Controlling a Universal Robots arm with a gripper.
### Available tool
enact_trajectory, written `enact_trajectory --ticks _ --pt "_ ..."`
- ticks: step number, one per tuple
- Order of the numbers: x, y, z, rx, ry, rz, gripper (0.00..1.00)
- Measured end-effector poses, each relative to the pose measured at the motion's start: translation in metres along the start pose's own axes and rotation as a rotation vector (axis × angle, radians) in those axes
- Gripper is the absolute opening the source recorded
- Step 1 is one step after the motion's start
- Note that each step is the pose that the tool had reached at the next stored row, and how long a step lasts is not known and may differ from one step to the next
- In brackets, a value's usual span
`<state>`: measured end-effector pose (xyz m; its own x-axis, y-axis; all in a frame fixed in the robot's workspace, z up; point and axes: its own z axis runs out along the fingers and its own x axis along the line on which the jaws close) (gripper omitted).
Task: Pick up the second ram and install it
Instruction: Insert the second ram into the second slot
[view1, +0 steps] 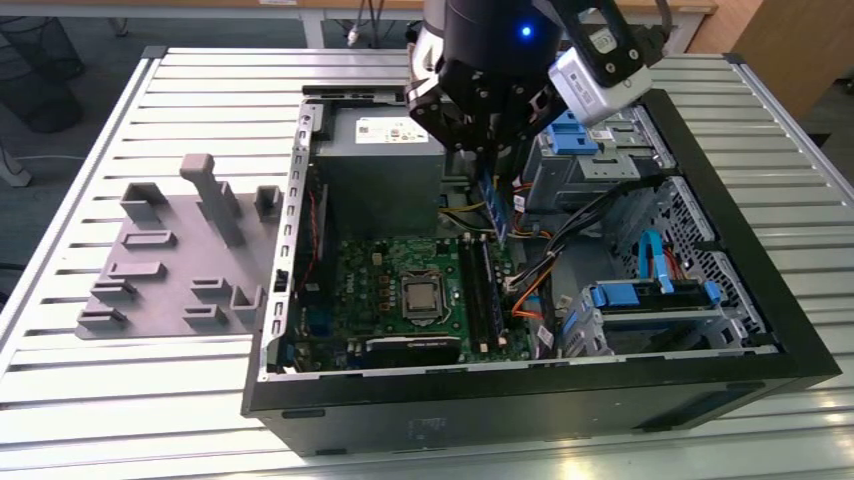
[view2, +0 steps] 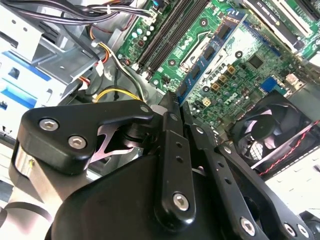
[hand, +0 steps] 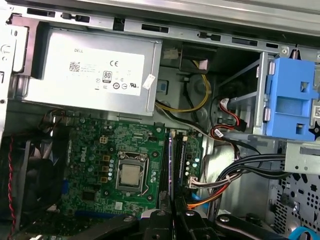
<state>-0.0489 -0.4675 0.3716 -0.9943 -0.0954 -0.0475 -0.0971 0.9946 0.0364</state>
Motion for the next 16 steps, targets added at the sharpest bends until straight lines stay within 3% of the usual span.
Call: enact_trajectory --ticks 8,16 --pt "-0.0027 -0.0004 0.0039 -0.0003 0.0141 0.022 0.14" --pt "-0.003 -0.0004 0.0043 -0.0002 0.0147 0.026 0.14"
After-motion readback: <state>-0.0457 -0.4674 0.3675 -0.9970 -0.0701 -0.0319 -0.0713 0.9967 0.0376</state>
